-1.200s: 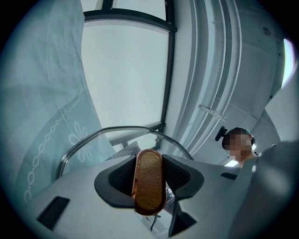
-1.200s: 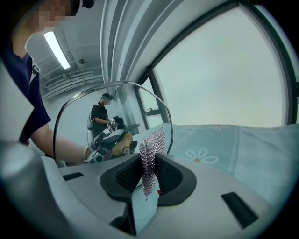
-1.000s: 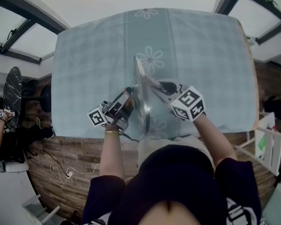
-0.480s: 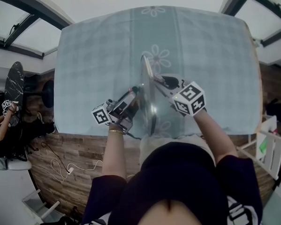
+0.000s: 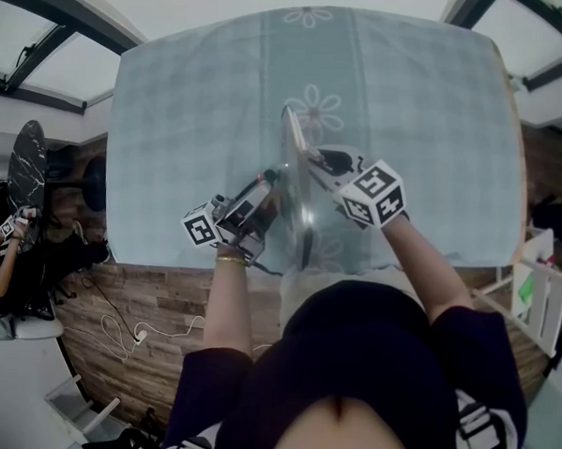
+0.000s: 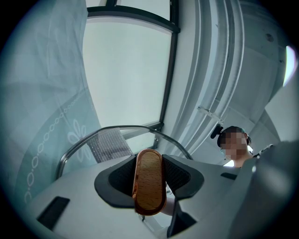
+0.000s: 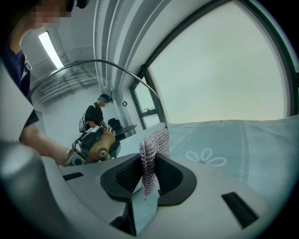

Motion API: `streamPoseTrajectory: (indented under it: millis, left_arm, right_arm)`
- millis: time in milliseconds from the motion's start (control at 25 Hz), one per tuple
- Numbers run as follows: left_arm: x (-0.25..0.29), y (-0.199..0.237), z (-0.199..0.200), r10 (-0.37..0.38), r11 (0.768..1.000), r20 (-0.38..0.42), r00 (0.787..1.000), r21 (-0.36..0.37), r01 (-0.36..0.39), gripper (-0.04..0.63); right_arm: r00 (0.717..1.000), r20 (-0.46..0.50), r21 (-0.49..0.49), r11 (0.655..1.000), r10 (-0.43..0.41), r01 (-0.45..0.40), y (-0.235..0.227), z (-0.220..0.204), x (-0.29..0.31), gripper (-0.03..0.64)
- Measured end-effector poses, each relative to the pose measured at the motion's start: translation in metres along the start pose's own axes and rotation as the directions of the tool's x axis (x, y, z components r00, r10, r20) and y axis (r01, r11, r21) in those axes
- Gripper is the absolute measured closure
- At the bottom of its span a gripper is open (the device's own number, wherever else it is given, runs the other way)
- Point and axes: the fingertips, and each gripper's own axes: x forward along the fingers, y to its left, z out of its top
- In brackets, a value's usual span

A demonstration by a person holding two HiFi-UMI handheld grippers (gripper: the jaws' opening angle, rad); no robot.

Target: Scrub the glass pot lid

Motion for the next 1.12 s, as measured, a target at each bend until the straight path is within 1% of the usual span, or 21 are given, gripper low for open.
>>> streamPoseTrajectory:
  millis: [320,480,680,1120]
  left_arm:
    - [0.001,-0.001,0.0,-0.013,1.0,0.002,1.0,-0.011,0.013,0.428]
    - [0.001,-0.002,0.0,-0.012,1.0,0.002,1.0,-0.008,0.012,0.428]
    - [0.001,-0.002,0.0,-0.014,1.0,0.008,1.0,-0.01,0.014,0.428]
    - [-0.001,0.001,0.001,-0.009,1.0,0.011,1.0,-0.01,0.009,0.428]
  right_arm:
    - [0.998,-0.029,-0.008,0.999,0.048,-0.048,0.01,-0.009,0.009,0.536]
    - [0.995,-0.05,-0.006,0.996,0.088,-0.089,0.023,-0.016,0.015,0.535]
    - [0.987,-0.065,0.026,0.989,0.146,-0.145,0.038,-0.026,0.017,0.535]
    - [0.974,-0.097,0.067,0.978,0.206,-0.2,0.056,-0.047,0.013,0.535]
